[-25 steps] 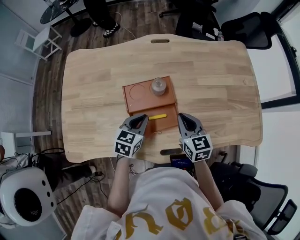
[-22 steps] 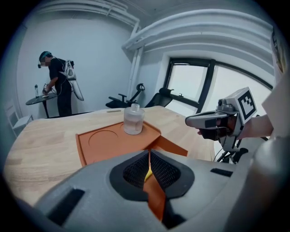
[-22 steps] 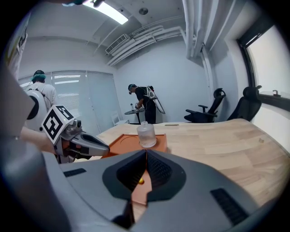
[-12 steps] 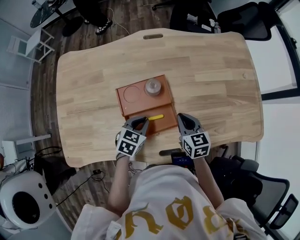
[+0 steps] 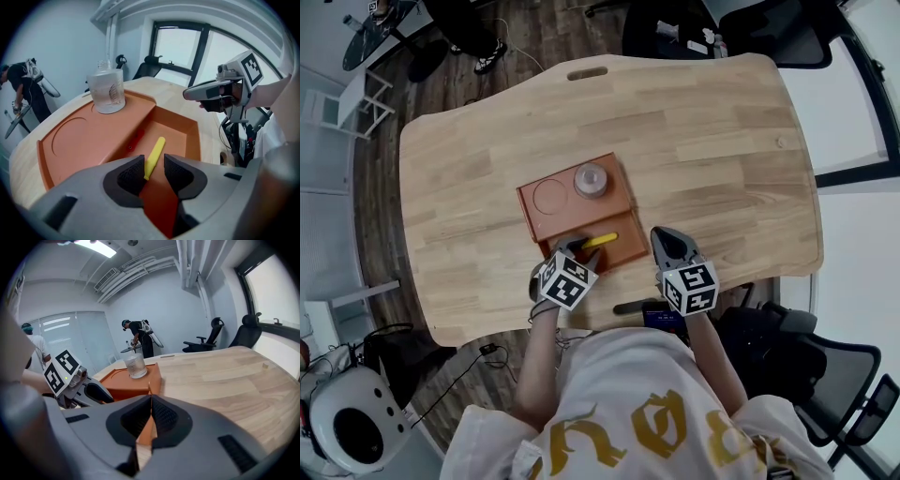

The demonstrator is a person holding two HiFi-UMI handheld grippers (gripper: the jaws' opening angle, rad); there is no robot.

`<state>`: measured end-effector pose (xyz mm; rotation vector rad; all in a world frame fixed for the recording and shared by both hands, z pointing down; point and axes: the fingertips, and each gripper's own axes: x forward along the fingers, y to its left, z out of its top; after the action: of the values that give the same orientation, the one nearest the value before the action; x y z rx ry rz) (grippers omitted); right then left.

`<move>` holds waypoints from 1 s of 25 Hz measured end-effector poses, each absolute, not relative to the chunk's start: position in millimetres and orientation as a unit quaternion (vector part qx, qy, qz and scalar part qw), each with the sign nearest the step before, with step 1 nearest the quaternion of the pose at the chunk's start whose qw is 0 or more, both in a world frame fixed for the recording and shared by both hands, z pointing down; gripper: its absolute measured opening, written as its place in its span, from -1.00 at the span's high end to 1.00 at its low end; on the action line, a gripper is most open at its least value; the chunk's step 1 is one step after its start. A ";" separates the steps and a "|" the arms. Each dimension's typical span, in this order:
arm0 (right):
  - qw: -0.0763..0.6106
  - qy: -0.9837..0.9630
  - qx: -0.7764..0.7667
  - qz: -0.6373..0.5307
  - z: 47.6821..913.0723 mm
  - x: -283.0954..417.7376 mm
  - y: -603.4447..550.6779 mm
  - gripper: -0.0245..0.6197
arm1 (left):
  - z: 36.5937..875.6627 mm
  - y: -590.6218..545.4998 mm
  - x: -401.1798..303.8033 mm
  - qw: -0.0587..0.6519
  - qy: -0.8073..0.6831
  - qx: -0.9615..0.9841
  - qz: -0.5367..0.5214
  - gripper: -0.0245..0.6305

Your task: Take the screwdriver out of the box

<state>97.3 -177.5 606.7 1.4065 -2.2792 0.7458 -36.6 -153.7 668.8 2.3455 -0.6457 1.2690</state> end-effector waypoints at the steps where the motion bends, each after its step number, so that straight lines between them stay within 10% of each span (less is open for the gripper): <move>1: 0.181 -0.806 0.498 0.265 607.6 98.6 -177.9 0.89 | 670.9 -155.3 -35.9 0.194 -0.231 0.837 0.457 0.56; 25: 0.178 -0.807 0.494 0.271 605.6 100.6 -179.5 0.89 | 699.6 -163.2 -35.7 0.194 -0.230 0.795 0.527 0.69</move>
<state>100.6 -179.5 605.6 1.3979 -2.2819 0.7651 -35.7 -163.2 699.6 2.2283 -0.6457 1.4791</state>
